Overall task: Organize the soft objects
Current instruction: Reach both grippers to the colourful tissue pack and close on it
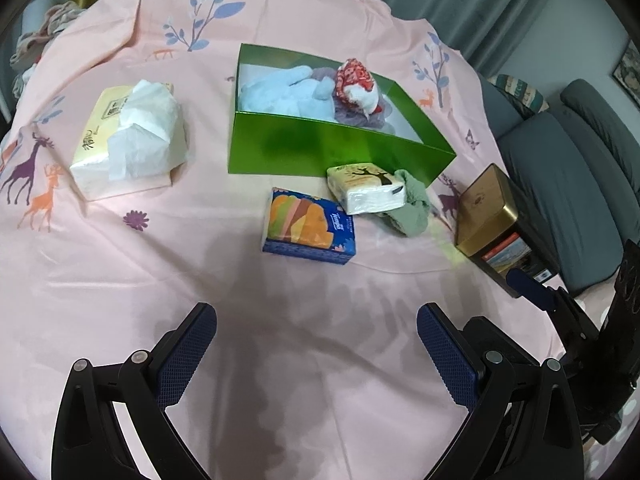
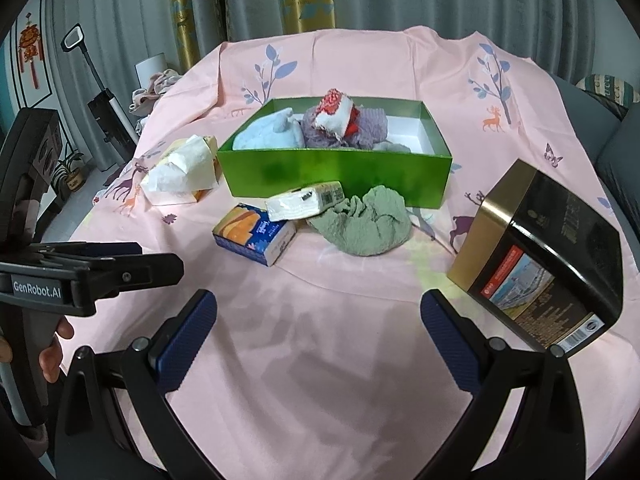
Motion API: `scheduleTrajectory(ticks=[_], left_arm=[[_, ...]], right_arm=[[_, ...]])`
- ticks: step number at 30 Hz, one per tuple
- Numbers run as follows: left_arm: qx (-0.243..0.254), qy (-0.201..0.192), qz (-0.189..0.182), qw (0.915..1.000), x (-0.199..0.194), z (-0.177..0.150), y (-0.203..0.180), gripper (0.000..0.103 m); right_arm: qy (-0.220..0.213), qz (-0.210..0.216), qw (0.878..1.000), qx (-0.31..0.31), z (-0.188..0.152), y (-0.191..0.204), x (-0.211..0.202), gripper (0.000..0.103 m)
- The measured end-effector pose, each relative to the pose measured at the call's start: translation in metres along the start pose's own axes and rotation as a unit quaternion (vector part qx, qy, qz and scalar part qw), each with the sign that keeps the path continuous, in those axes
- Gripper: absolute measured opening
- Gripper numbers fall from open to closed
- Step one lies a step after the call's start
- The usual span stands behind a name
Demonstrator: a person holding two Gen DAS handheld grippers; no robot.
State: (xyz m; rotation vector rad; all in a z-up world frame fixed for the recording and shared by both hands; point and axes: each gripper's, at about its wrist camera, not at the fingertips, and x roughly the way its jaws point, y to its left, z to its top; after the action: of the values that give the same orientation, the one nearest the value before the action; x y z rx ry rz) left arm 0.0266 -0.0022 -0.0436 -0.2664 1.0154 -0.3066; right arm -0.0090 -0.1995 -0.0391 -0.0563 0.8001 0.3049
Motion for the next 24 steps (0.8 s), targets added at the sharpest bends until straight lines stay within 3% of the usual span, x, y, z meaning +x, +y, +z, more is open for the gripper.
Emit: scheduleTrajectory(ticks=[24], left_arm=[[0.010, 0.013, 0.000, 0.9999, 0.043, 0.034, 0.021, 0.100]], right_arm=[[0.037, 0.043, 0.998, -0.003, 0.007, 0.005, 0.061, 0.102]])
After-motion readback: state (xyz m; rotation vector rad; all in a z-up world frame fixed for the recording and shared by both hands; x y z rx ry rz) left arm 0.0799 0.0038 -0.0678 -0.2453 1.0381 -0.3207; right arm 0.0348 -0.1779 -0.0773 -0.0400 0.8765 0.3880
